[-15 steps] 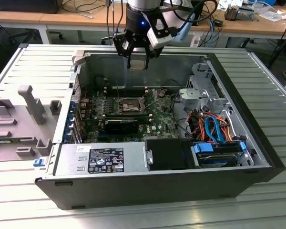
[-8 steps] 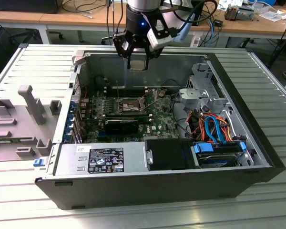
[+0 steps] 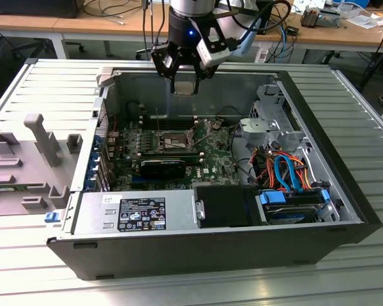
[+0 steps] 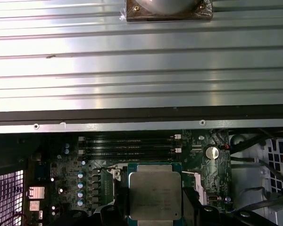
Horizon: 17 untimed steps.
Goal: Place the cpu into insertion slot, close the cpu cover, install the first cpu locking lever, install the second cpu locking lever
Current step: 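Place the cpu into insertion slot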
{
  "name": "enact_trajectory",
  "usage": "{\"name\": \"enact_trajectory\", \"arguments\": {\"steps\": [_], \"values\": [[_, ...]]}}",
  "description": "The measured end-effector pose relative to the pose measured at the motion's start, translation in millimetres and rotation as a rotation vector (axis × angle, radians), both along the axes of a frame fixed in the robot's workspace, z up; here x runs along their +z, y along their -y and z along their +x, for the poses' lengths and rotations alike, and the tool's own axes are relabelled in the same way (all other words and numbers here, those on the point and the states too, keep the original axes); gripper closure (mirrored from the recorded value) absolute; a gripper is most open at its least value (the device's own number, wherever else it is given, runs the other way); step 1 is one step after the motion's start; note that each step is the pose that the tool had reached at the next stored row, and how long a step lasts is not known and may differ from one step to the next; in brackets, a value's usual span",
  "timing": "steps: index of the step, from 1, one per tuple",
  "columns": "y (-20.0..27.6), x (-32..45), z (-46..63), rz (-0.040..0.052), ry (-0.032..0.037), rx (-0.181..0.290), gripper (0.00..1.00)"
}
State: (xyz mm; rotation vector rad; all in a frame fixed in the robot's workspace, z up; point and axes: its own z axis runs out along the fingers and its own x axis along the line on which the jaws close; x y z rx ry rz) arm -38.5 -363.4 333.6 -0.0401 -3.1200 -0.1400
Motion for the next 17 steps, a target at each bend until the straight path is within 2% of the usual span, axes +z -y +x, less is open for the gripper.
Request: {"name": "enact_trajectory", "arguments": {"steps": [17], "values": [[2.0,-3.3,-0.2,0.0000,0.0000,0.000,0.46]]}}
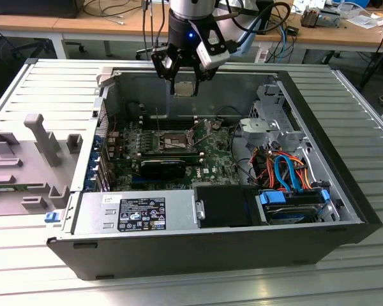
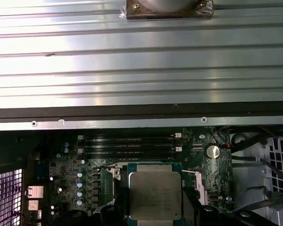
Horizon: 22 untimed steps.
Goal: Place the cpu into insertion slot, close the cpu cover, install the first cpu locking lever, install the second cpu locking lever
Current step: 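Place the cpu into insertion slot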
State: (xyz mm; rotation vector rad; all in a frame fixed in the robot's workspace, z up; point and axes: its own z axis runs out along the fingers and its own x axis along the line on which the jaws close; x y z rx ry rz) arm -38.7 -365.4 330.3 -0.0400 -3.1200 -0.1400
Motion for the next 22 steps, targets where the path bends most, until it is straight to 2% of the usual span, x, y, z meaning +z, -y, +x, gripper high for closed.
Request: {"name": "enact_trajectory", "arguments": {"steps": [22], "values": [[1.3,-4.0,0.0,0.0000,0.0000,0.000,0.46]]}}
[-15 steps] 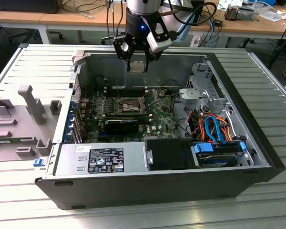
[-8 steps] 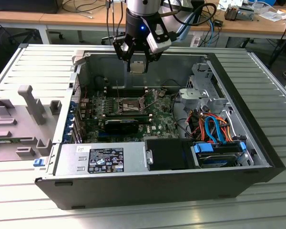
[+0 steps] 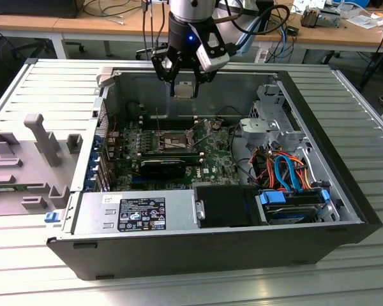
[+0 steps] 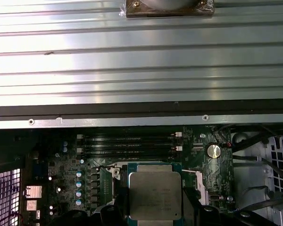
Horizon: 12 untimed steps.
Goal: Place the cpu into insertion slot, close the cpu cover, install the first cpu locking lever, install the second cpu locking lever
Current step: 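Place the cpu into insertion slot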
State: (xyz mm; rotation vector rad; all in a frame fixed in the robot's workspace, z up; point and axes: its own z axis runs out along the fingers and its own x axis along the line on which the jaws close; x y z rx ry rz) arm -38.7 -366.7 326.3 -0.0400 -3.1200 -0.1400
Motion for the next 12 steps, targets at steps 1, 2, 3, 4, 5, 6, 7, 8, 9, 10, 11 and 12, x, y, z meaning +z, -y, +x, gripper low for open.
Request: {"name": "enact_trajectory", "arguments": {"steps": [1,2,3,4,5,6,7,8,9,10,11,12], "values": [[0.1,-0.1,0.0,0.0000,0.0000,0.000,0.46],[0.2,-0.2,0.0,0.0000,0.0000,0.000,0.46],[0.4,-0.5,0.0,0.0001,0.0000,0.000,0.46],[0.6,-0.7,0.0,0.0000,0.0000,0.000,0.46],[0.8,-0.8,0.0,0.0000,0.0000,0.000,0.46],[0.9,-0.9,0.0,-0.0001,0.0000,0.000,0.46],[1.0,-1.2,0.0,0.0000,-0.0001,0.000,0.46],[1.2,-1.4,0.0,0.0000,-0.0001,0.000,0.46],[1.3,-1.5,0.0,0.0000,0.0000,0.000,0.46],[1.4,-1.7,0.0,0.0000,0.0000,0.000,0.46],[1.5,-1.8,0.0,0.0000,0.0000,0.000,0.46],[1.7,-2.1,0.0,0.0000,0.0000,0.000,0.46]]}}
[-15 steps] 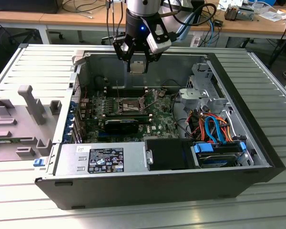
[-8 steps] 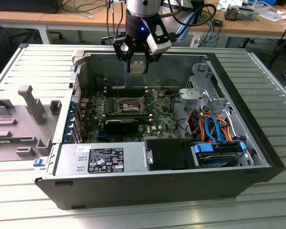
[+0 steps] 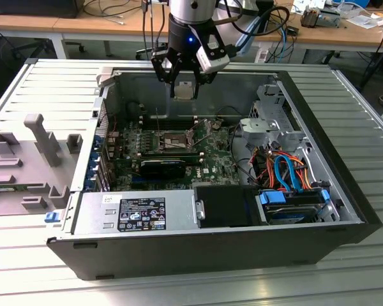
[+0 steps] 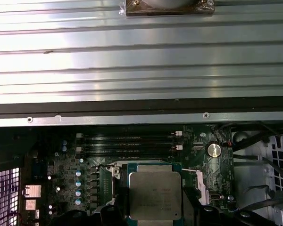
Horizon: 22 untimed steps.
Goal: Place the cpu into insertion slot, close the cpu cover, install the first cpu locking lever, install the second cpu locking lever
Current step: 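Place the cpu into insertion slot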
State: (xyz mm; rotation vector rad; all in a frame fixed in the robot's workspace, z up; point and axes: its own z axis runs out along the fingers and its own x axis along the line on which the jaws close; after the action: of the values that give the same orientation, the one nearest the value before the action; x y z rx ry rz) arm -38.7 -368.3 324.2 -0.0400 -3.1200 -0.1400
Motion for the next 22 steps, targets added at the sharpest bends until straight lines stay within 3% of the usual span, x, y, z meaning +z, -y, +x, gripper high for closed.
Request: {"name": "enact_trajectory", "arguments": {"steps": [22], "values": [[3.2,-5.3,0.0,0.0000,0.0000,0.000,0.46]]}}
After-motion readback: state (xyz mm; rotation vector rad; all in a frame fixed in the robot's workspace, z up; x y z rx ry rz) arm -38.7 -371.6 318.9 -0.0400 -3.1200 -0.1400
